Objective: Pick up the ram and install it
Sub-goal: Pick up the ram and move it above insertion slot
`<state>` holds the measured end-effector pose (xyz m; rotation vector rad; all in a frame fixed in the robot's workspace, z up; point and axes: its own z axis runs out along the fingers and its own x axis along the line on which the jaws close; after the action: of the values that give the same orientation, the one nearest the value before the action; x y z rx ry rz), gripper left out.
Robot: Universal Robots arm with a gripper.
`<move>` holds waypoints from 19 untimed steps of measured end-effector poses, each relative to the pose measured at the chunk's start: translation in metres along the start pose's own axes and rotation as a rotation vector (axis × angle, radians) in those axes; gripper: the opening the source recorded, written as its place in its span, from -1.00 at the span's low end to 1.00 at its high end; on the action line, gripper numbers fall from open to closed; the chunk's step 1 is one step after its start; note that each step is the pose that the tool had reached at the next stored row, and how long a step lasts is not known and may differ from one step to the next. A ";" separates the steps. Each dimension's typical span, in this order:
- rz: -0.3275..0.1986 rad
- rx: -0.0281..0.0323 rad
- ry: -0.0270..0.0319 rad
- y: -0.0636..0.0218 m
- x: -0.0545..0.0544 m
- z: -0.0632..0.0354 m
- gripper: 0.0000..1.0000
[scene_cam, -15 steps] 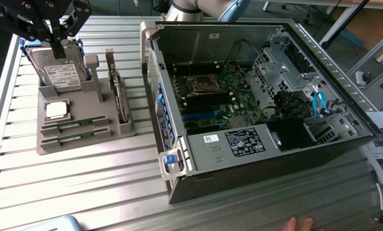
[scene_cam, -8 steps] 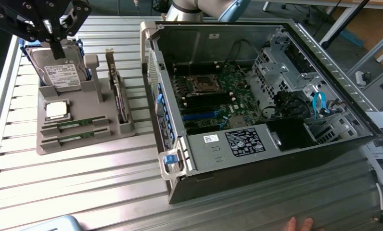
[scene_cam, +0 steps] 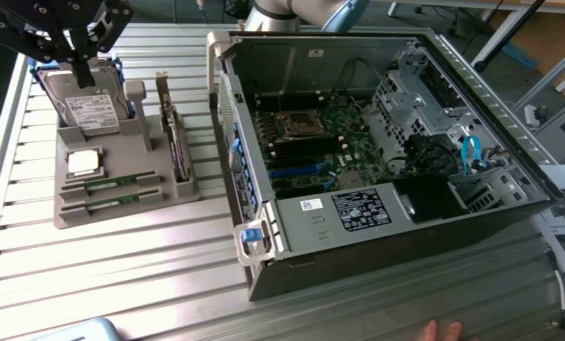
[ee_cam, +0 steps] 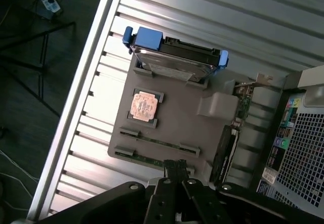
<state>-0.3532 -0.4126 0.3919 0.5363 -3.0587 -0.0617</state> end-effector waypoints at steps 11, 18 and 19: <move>-0.033 -0.0007 0.0061 0.0000 0.000 0.0000 -0.79; -0.033 -0.0006 0.0061 0.0000 0.000 0.0000 -0.79; -0.034 -0.0006 0.0061 0.0000 0.000 0.0000 -0.79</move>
<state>-0.3533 -0.4126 0.3920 0.5871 -3.0438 -0.0618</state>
